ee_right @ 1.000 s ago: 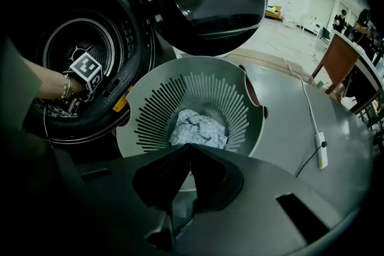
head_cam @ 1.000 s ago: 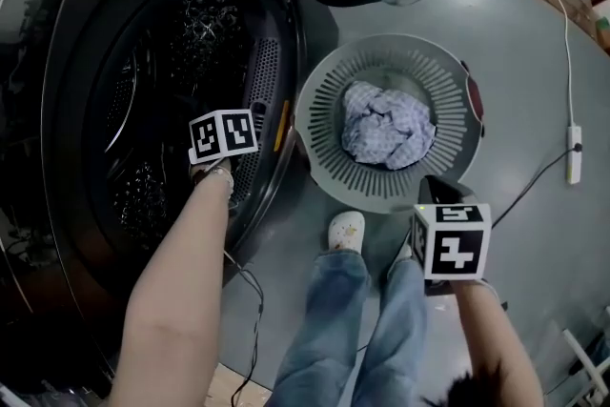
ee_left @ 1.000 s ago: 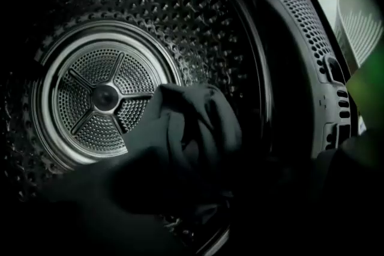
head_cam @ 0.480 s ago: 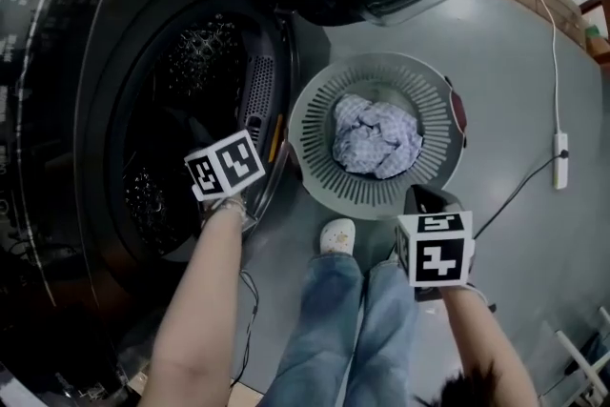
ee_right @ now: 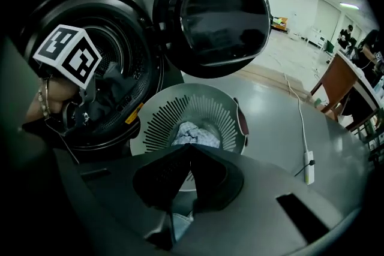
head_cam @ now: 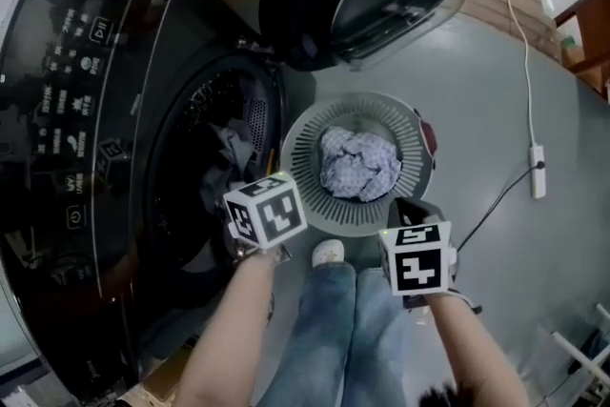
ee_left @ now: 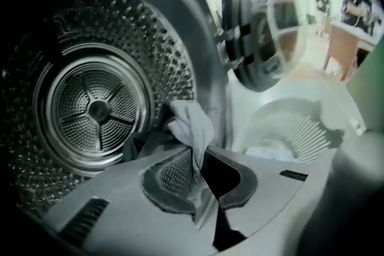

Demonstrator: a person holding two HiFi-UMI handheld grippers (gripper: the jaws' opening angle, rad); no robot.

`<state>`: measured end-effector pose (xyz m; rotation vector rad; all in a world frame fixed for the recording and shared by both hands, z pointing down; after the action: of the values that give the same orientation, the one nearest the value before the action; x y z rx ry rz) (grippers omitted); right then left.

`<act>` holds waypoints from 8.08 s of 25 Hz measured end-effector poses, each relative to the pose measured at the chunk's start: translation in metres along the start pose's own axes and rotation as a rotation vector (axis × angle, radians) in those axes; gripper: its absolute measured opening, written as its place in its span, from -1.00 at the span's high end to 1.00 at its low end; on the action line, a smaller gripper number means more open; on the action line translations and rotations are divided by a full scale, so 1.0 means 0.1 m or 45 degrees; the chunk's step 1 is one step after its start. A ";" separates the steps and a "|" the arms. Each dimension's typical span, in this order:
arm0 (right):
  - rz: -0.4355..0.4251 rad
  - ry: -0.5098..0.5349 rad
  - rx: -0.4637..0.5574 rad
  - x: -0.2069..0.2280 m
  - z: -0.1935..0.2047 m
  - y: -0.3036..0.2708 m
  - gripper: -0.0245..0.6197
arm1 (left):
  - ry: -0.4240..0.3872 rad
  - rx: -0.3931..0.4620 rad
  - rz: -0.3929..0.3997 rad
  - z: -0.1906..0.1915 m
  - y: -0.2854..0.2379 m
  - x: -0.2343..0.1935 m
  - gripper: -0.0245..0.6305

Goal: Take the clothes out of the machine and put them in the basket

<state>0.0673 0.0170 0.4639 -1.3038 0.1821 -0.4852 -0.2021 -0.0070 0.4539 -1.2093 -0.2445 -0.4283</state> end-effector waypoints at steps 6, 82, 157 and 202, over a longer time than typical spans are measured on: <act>0.018 -0.026 0.027 0.09 -0.08 0.17 0.92 | 0.011 0.095 0.262 -0.11 0.37 0.33 0.82; 0.033 -0.103 -0.130 0.07 0.20 -0.37 0.92 | -0.181 -0.162 0.228 0.09 -0.64 -0.19 0.63; 0.045 -0.114 -0.129 0.07 0.27 -0.22 0.92 | -0.404 -0.243 0.133 0.27 -0.83 -0.10 -0.60; 0.067 -0.158 -0.133 0.29 0.18 -0.13 0.92 | -0.270 -0.029 1.022 -0.21 0.30 1.23 -0.28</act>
<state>0.0975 0.0179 0.4853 -1.4234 0.1395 -0.3526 -0.0799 -0.0416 0.4713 -1.2685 0.0770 0.3972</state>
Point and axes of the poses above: the fingertips, and each gripper's own axes: y backward along the fingers, x to its right, z out of its underside, the point moved 8 cm from there along y, backward along the fingers, and after that the axes turned 8 degrees about -x, right-handed, at the moved point
